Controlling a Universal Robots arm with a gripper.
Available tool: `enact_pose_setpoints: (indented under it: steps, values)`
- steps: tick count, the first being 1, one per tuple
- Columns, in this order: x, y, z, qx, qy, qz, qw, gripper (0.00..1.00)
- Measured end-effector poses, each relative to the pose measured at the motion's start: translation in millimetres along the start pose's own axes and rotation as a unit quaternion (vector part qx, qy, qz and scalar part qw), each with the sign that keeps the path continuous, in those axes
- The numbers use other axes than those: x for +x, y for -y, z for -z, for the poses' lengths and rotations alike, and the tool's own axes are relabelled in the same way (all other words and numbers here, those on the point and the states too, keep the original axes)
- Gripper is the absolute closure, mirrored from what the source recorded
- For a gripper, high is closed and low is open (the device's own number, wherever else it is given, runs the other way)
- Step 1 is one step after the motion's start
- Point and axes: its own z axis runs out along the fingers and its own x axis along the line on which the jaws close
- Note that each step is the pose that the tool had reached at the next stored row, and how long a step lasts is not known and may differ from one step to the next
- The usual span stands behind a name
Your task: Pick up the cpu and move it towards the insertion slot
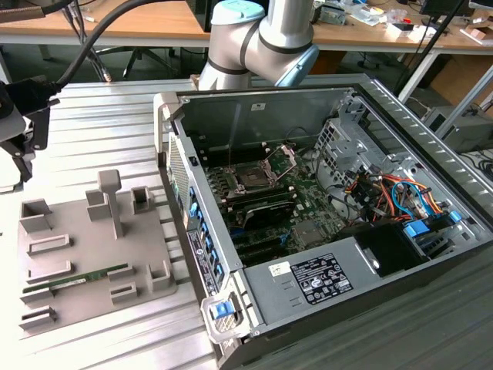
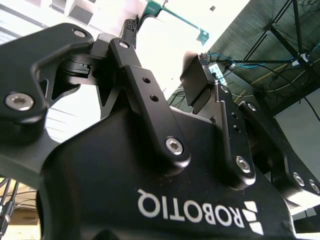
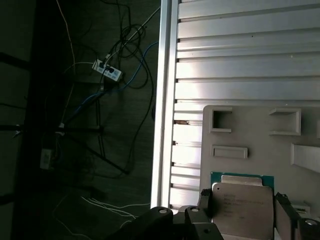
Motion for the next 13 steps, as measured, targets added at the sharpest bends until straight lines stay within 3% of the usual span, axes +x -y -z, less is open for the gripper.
enact_pose_setpoints:
  steps: [13]
  values:
    - [0.0, -0.7, 11.1, 0.0, 0.0, 0.0, 1.0, 0.45]
